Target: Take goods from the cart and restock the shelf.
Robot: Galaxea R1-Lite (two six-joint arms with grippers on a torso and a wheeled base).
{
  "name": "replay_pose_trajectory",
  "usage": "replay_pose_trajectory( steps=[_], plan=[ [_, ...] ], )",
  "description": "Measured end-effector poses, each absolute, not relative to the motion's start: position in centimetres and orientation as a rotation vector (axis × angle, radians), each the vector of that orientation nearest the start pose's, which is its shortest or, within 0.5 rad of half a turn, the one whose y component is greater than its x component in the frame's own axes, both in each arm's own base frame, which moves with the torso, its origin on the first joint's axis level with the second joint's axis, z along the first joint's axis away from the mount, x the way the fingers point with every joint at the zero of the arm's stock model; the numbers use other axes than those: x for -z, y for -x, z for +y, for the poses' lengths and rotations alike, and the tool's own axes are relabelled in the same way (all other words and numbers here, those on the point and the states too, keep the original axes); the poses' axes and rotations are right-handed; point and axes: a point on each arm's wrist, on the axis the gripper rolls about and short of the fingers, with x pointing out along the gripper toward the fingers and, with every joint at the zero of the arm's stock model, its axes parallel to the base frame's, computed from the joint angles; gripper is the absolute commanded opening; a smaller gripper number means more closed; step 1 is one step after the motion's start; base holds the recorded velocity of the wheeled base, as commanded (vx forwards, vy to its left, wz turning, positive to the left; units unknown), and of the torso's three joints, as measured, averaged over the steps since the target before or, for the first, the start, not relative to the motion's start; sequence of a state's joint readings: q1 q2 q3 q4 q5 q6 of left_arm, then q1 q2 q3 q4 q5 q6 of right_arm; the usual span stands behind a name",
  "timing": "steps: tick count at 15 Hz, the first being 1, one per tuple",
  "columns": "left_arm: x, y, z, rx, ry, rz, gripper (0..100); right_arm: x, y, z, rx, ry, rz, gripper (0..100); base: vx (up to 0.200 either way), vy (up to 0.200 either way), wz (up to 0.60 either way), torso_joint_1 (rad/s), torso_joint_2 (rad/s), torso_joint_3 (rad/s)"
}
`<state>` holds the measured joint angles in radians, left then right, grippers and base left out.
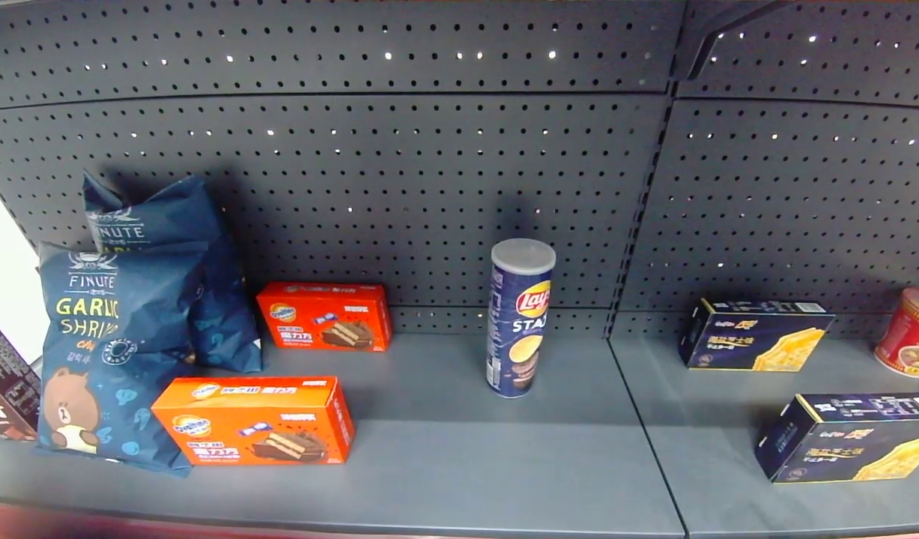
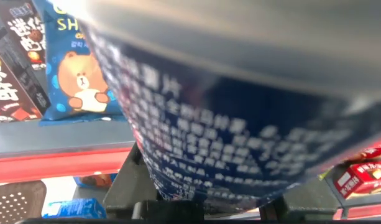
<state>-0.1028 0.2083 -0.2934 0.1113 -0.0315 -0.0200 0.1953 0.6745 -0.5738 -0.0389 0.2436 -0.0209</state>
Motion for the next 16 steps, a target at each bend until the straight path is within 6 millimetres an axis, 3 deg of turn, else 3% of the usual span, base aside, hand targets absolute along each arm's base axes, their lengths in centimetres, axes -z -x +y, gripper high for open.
replay_pose_trajectory(
  steps=[3,9,13,16],
  plan=[
    [-15.3,2.3,0.2,0.153,0.021,0.021,0,-25.1,-9.7,3.4,-0.627,0.036,0.085,100,0.0,0.0,0.0,0.0,0.0,0.0],
    [-15.1,2.1,0.3,0.22,0.019,0.04,0,-25.8,-19.0,8.8,-0.824,0.14,0.149,100,0.0,0.0,0.0,0.0,0.0,0.0],
    [-15.2,2.1,0.3,0.23,0.019,0.04,0,-25.2,-23.7,11.8,-0.87,0.182,0.18,100,0.0,0.0,0.0,0.0,0.0,0.0],
    [-15.3,2.1,0.3,0.23,0.02,0.04,0,-23.8,-26.5,13.4,-0.894,0.184,0.23,100,0.0,0.0,0.0,0.0,0.0,0.0]
  ],
)
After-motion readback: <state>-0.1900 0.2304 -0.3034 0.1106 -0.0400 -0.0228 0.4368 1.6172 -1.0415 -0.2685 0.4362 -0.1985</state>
